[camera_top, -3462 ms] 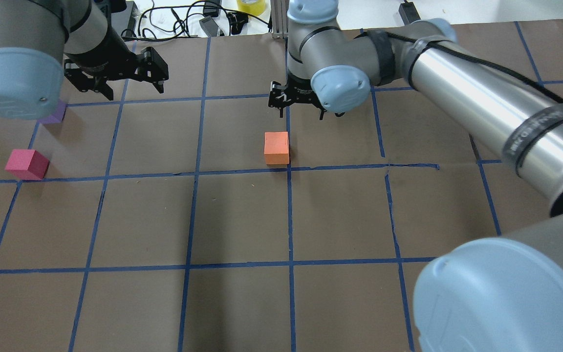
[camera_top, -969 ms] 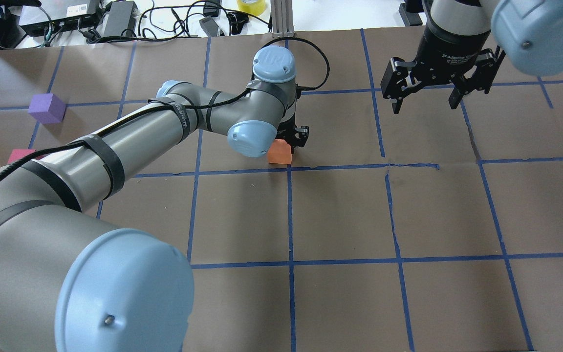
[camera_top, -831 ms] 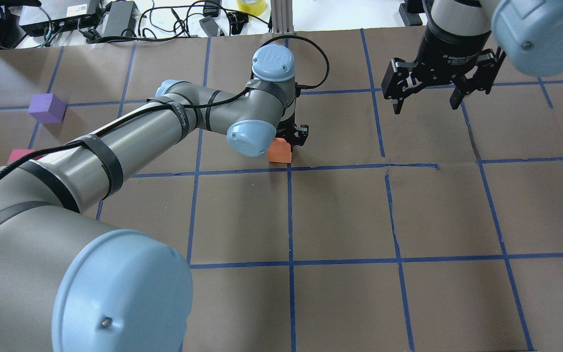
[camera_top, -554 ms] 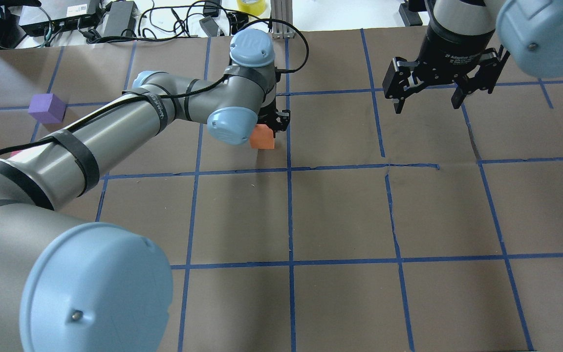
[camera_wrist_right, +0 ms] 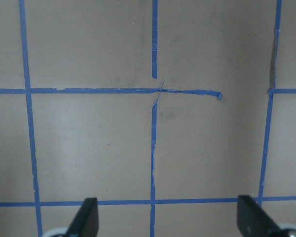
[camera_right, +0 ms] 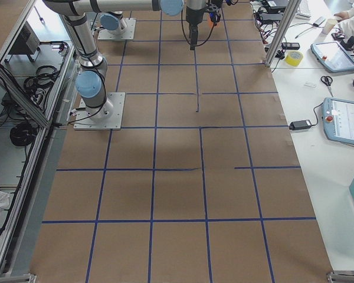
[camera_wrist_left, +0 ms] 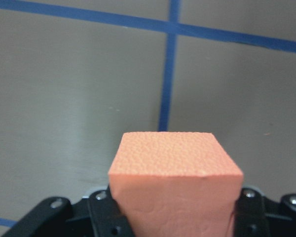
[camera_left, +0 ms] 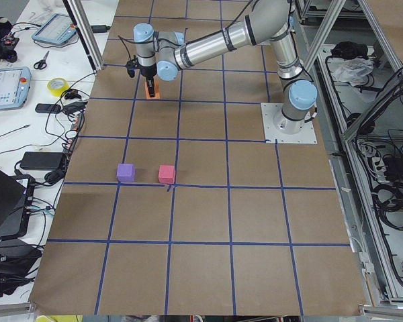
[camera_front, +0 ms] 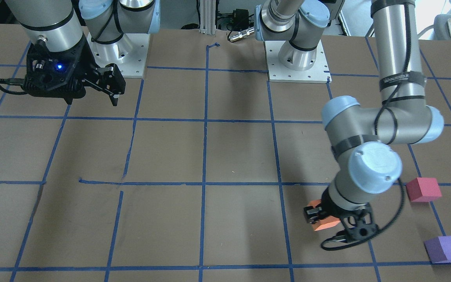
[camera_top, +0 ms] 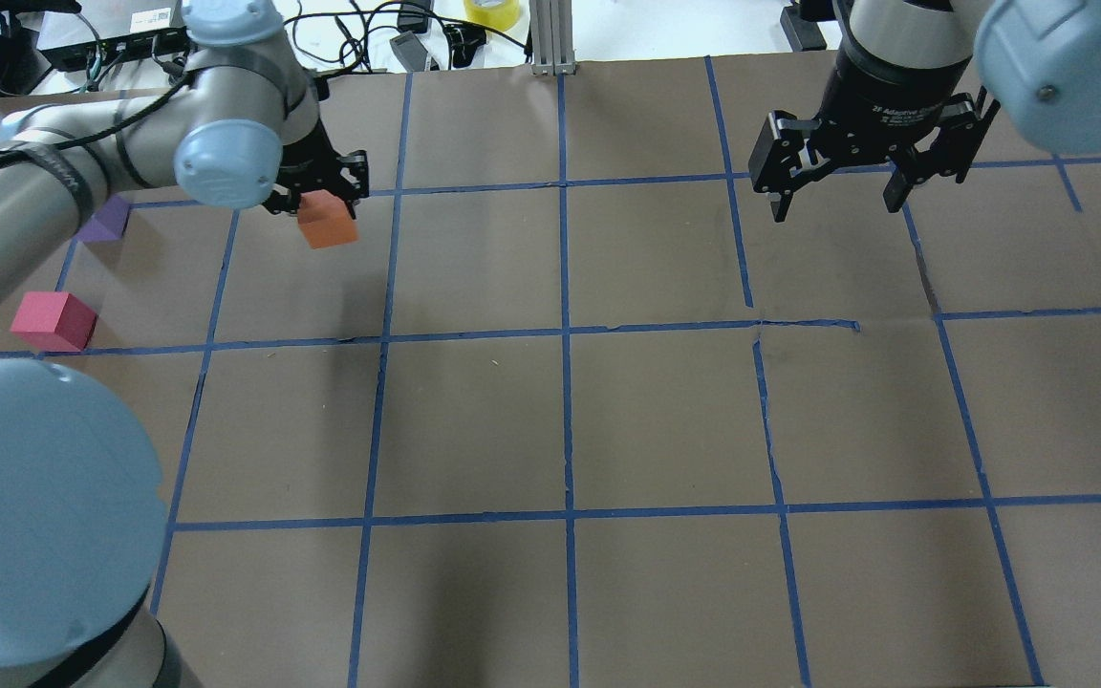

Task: Arrange blocks in a line
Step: 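Carry the orange cube with the left gripper between the purple and pink cubes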

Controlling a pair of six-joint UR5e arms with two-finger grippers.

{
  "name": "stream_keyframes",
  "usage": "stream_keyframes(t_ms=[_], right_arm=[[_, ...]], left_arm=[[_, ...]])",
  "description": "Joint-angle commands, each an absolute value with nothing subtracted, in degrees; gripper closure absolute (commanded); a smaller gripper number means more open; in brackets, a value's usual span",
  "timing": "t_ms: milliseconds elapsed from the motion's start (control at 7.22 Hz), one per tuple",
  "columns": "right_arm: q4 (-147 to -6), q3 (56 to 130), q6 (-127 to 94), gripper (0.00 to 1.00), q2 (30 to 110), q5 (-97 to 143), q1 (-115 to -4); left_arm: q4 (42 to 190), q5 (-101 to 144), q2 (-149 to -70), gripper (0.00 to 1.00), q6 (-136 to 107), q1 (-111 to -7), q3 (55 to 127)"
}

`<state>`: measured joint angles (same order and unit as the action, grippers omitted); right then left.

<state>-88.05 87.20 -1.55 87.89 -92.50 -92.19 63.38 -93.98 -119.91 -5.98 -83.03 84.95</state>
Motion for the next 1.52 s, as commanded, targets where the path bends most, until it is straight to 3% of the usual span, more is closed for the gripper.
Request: stream_keyframes(t_ms=[0,277,554,1385], right_arm=[[-87.98,87.28,-1.67,0.0,87.89,-92.37,-92.28],[-87.98,87.36,-1.76,0.0,87.89,-92.46,-92.37],[-87.89,87.01,-1.58,0.0,87.89,-92.63,-92.2],[-87.8,87.27,-1.84,0.0,87.98,-92.29,-92.64]], left_arm=[[66.7,-93.61,-118.57,1.0,4.89,-72.12,83.76],[66.01,-93.51,-119.7,1.0,23.81,-63.15,82.8],[65.92,-93.34,-122.59,1.0,33.34,-59.77,77.37],[64.16,-90.97,-127.7,1.0,35.86,-55.99,77.08]])
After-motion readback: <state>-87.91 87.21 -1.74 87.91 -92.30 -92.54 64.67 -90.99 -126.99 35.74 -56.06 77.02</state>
